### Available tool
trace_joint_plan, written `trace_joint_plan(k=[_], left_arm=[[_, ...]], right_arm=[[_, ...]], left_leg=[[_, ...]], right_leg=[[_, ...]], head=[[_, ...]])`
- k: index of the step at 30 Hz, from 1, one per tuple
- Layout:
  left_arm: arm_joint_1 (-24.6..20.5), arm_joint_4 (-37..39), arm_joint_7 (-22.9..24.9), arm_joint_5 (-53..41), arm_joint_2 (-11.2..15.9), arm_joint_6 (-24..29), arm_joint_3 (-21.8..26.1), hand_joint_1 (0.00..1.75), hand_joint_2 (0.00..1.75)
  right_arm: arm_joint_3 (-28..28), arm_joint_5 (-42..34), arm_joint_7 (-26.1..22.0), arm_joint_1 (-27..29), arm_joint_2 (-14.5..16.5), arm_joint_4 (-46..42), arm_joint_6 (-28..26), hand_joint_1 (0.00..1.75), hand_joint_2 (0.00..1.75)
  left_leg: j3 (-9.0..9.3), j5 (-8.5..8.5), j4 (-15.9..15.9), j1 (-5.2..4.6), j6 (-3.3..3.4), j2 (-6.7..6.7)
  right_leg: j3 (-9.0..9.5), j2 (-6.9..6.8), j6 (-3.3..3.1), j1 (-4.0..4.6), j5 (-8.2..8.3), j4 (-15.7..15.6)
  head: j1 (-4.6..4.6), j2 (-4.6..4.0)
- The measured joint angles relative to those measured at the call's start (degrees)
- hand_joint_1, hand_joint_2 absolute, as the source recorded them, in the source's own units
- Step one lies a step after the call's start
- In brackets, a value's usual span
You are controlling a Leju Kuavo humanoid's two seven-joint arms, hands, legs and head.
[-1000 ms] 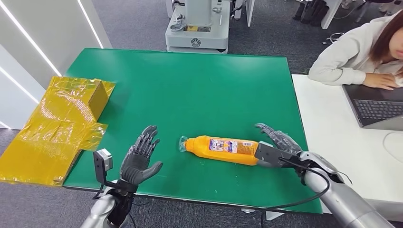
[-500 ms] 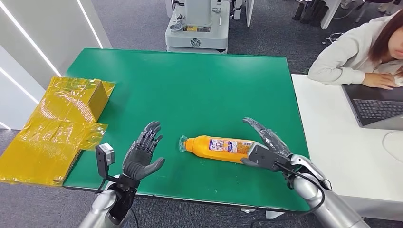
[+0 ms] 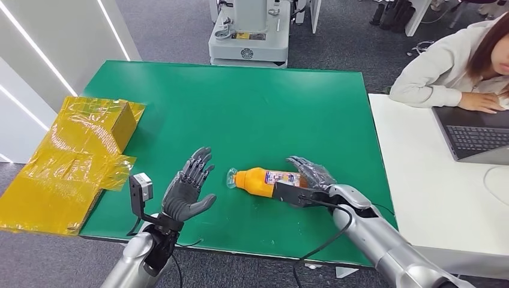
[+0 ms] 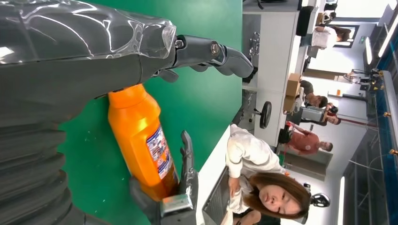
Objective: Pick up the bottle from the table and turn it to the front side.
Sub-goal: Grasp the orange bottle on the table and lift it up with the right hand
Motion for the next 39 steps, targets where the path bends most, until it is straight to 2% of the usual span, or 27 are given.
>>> trace_joint_plan(k=[1, 3, 5, 7, 12, 17, 26, 30, 33, 36, 39], left_arm=[[0.0, 0.1, 0.0, -0.2, 0.0, 0.0, 0.0, 0.00, 1.75], [0.0, 0.4, 0.0, -0.6, -0.1, -0.1, 0.0, 0.00, 1.75], [-0.1, 0.7, 0.0, -0.6, -0.2, -0.3, 0.0, 0.00, 1.75], [-0.3, 1.0, 0.1, -0.6, -0.3, -0.5, 0.0, 0.00, 1.75], [-0.5, 1.4, 0.5, 0.5, -0.5, -1.1, 0.0, 0.00, 1.75], [0.4, 1.4, 1.0, 0.6, -0.6, -1.5, 0.0, 0.00, 1.75], [1.0, 1.4, 1.1, 0.3, -0.7, -1.8, 0.0, 0.00, 1.75], [1.1, 1.4, 0.4, -1.1, -0.7, -0.6, 0.0, 0.00, 1.75], [1.1, 1.4, -0.5, -1.9, -0.5, 0.9, 0.2, 0.00, 1.75], [1.0, 1.4, -0.6, -2.5, -0.2, 1.7, 0.6, 0.00, 1.75], [0.7, 1.2, -0.6, -3.2, 0.2, 2.1, 1.3, 0.00, 1.75]], right_arm=[[0.6, 0.5, 0.1, -0.5, 0.4, 1.0, -0.2, 0.00, 1.75], [1.5, 1.1, 0.2, -1.5, 1.0, 2.8, 0.2, 0.25, 1.75], [2.3, 1.3, 0.3, -2.4, 1.5, 4.4, 1.3, 1.10, 1.75], [2.8, 1.4, 0.3, -3.2, 1.9, 5.7, 2.4, 1.72, 1.75], [3.6, 0.4, 0.1, -4.9, 2.0, 7.3, 5.8, 1.75, 1.75], [3.7, -2.7, -0.7, -5.0, 0.4, 6.8, 7.9, 1.75, 1.75], [3.3, -6.8, -2.0, -3.3, -3.1, 3.2, 7.8, 1.75, 1.75], [0.3, -15.1, -6.9, 0.2, -4.8, -0.4, 4.1, 1.75, 1.75], [-4.1, -22.6, -11.3, 6.2, -5.7, -5.9, -0.9, 1.75, 1.75], [-7.9, -24.4, -12.0, 12.5, -5.8, -13.5, -6.9, 1.75, 1.75], [-11.1, -24.9, -12.5, 16.9, -5.8, -21.0, -10.3, 1.75, 1.75]], left_leg=[[0.00, 0.00, 0.0, 0.00, 0.00, 0.00], [0.01, 0.00, 0.0, 0.00, 0.00, 0.00], [0.02, 0.00, 0.0, 0.00, 0.00, 0.00], [0.05, 0.00, 0.0, 0.00, 0.00, 0.00], [0.13, 0.01, 0.0, 0.00, 0.01, 0.00], [0.15, 0.00, 0.0, 0.00, 0.01, -0.02], [0.19, -0.02, 0.0, 0.00, 0.03, -0.04], [0.20, -0.02, 0.0, 0.00, 0.03, -0.06], [0.14, -0.04, 0.0, 0.00, 0.04, -0.06], [0.07, -0.09, 0.0, 0.00, 0.01, -0.05], [0.00, -0.10, 0.0, 0.01, -0.01, -0.05]], right_leg=[[0.00, 0.00, 0.00, 0.00, 0.00, 0.0], [0.01, 0.00, 0.00, 0.00, 0.00, 0.0], [0.02, 0.00, 0.00, 0.00, 0.01, 0.0], [0.04, 0.00, 0.00, 0.00, 0.01, 0.0], [0.11, 0.00, 0.00, 0.00, 0.01, 0.0], [0.13, -0.02, 0.01, 0.00, 0.01, 0.0], [0.22, -0.06, 0.03, -0.01, -0.01, -0.1], [0.27, -0.09, 0.04, 0.00, -0.01, -0.1], [0.23, -0.09, 0.03, 0.00, -0.01, -0.1], [0.11, -0.07, 0.02, 0.00, -0.03, -0.1], [0.00, -0.07, 0.00, 0.00, -0.06, -0.1]], head=[[0.00, 0.00], [0.00, 0.00], [0.00, 0.00], [0.00, 0.00], [0.01, 0.00], [0.00, 0.00], [0.01, 0.00], [0.01, 0.00], [0.01, 0.00], [-0.01, 0.00], [0.00, 0.00]])
